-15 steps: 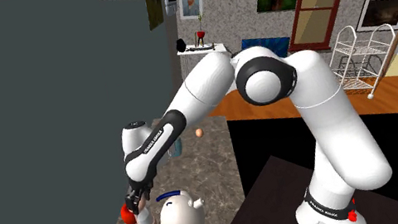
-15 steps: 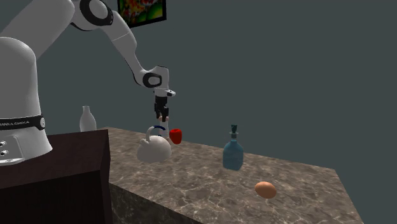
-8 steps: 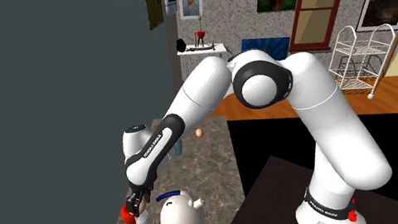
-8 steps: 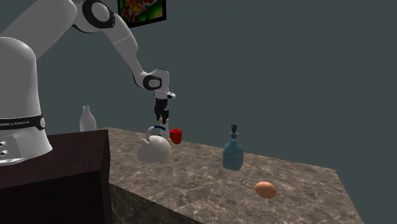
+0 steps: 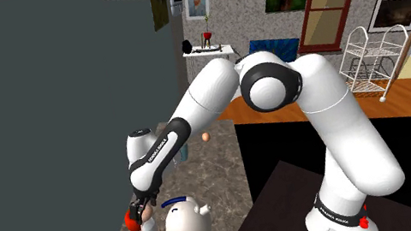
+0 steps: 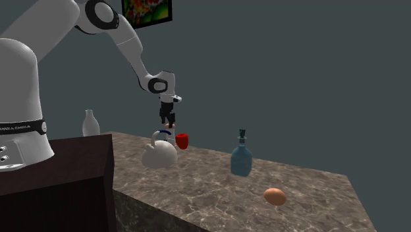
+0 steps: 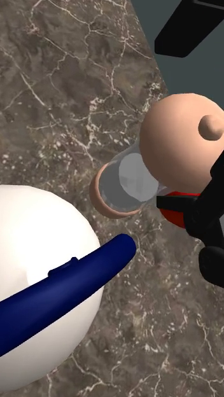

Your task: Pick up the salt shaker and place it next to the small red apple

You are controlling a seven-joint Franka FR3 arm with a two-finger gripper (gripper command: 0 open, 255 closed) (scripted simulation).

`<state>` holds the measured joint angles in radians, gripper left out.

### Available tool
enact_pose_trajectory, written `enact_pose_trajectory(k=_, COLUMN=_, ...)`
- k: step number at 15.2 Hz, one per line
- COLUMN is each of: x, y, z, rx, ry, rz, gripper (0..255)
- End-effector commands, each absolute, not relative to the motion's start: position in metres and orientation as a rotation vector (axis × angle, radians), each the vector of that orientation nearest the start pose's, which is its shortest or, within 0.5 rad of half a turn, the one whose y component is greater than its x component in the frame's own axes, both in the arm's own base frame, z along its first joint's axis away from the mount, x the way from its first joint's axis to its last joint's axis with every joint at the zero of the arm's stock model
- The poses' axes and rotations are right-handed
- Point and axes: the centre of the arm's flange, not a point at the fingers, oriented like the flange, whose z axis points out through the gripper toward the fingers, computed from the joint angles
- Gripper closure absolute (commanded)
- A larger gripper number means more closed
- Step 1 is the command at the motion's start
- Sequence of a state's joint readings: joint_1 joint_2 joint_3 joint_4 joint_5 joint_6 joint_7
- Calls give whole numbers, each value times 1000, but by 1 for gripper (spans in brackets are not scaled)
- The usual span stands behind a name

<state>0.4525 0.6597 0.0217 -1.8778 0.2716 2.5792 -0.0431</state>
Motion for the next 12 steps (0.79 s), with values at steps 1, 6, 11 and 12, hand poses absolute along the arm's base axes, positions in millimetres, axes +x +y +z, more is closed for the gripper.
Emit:
enact_pose_trajectory(k=1, x=569, y=284, z=172, rx=-2944, ry=-423, rz=-7, gripper=0)
enact_pose_trajectory(k=6, x=570, y=278, z=209, rx=-2944, ry=-423, rz=-7, gripper=0)
enact_pose_trajectory(k=11, x=570, y=278, z=209, rx=-2944, ry=-423, rz=-7, gripper=0)
enact_pose_trajectory(k=12, x=570, y=278, z=209, rx=-2944, ry=-423, rz=-7, gripper=0)
